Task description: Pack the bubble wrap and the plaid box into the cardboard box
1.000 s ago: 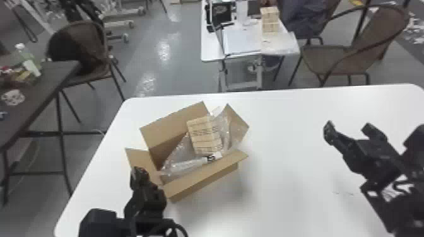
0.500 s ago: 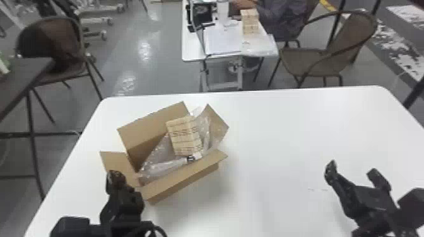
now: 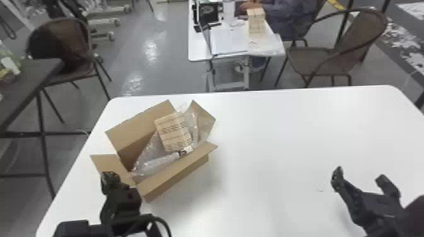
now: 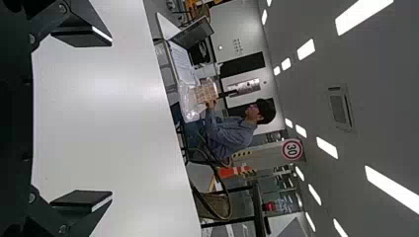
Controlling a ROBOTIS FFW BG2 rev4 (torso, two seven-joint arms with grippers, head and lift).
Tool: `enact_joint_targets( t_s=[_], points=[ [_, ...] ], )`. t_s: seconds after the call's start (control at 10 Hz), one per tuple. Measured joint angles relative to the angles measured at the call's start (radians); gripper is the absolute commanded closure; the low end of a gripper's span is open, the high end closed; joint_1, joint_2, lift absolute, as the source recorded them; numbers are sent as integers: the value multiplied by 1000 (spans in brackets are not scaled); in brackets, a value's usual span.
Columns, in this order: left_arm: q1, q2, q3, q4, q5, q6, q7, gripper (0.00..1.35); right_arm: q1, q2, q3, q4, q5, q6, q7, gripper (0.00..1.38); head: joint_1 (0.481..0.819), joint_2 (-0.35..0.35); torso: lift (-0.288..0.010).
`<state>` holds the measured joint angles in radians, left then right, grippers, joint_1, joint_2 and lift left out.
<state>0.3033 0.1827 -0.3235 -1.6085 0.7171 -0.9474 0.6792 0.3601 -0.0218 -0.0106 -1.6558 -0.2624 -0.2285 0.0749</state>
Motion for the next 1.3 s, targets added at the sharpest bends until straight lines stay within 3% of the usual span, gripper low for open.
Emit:
enact_joint_targets(
  t_s=[0.3, 0.4, 0.8, 0.9, 1.0, 1.1, 1.3],
  points=[
    [-21, -83, 84, 33, -59, -103, 54, 1207, 0, 2, 0, 4, 0, 3, -1, 193, 695, 200, -102],
    [-27, -99, 103, 47, -56, -159, 90, 1207, 0, 2, 0, 4, -2, 8, 0, 193, 695, 212, -102],
    [-56, -104, 112, 144, -90, -370, 245, 1176, 2, 1, 0, -6, -3, 33, 0, 194, 695, 278, -102],
    [-65, -103, 100, 159, -96, -387, 251, 808, 2, 0, 1, -7, -3, 37, 0, 193, 695, 278, -102],
    [-73, -96, 77, 164, -94, -392, 252, 334, 2, 0, 1, -8, -3, 39, 0, 193, 695, 268, -102],
    [-81, -91, 65, 173, -102, -399, 252, -2, 2, 0, 1, -8, -3, 40, 0, 193, 695, 260, -102],
    [-87, -81, 80, 183, -138, -420, 253, 116, 5, 0, 1, -12, 1, 41, 0, 194, 695, 268, -102]
  ],
)
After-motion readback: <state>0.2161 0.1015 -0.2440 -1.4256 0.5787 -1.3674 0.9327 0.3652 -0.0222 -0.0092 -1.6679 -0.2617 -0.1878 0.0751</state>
